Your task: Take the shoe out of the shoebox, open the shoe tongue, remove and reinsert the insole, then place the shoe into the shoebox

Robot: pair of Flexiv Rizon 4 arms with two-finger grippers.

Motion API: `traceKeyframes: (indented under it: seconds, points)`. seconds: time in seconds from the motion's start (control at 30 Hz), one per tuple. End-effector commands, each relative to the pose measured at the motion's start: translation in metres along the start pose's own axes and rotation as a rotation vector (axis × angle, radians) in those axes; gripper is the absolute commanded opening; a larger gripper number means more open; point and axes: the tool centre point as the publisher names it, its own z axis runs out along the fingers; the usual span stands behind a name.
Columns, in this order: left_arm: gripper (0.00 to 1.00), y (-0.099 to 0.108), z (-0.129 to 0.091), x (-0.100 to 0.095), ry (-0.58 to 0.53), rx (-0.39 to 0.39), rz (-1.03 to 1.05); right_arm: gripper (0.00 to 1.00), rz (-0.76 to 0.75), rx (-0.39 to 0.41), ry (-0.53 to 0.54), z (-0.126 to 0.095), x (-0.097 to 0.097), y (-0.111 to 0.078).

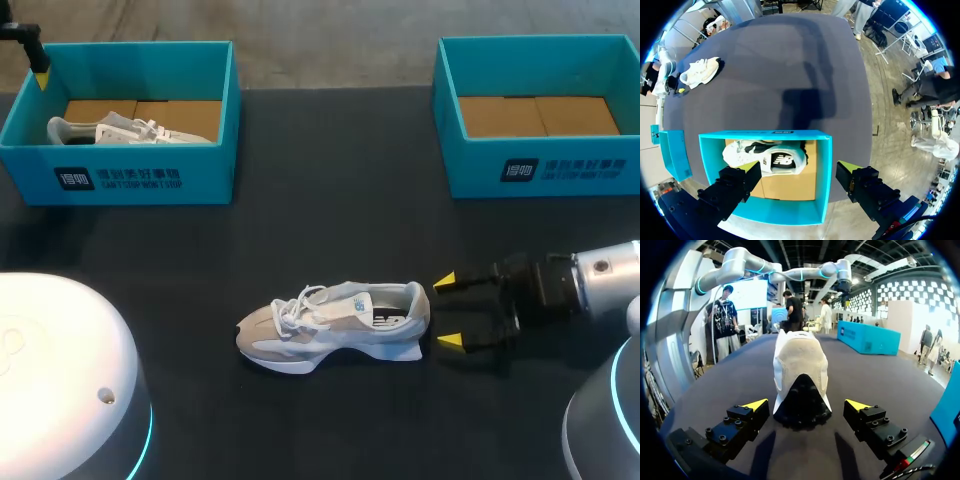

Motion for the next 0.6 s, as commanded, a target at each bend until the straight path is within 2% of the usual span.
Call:
traceKeyframes:
  seconds: [0.03,0.6]
  points:
    - [1.0,0.0,-0.001,0.0,0.003,0.0,0.001,1.0,-0.001,-0.015,0.007,0.011,-0.004,-0.004]
    - [1.0,0.0,-0.001,0.0,0.003,0.0,0.001,1.0,-0.005,-0.04,0.026,0.021,-0.005,-0.003]
